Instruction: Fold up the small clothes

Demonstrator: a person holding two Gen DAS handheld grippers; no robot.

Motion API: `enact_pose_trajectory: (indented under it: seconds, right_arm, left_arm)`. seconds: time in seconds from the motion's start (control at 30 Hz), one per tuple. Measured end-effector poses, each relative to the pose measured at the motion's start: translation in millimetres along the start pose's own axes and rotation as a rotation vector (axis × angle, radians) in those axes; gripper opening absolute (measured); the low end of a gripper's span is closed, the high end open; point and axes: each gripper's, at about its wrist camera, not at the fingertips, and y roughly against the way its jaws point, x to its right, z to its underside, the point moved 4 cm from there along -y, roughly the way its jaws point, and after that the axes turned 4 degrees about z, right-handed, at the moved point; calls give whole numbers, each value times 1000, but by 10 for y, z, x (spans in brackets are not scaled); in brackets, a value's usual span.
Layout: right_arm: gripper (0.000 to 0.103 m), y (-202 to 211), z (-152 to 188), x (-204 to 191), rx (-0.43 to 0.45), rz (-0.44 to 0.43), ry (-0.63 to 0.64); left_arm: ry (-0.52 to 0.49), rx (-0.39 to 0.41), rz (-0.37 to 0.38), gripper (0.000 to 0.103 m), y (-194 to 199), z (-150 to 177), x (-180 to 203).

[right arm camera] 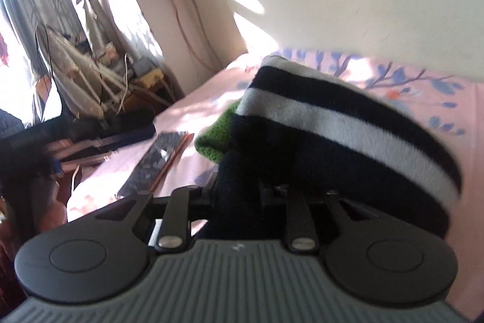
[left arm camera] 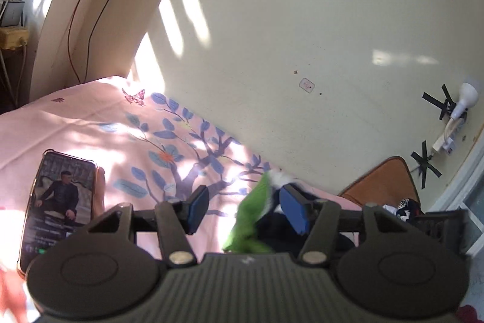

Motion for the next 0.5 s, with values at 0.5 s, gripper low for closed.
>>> enact_pose_trajectory:
  seconds: [0.5]
  right_arm:
    - [67,1240,476,919,225,71,-387]
  left_arm:
    - [-12,-292,-53,98,-880,505,47]
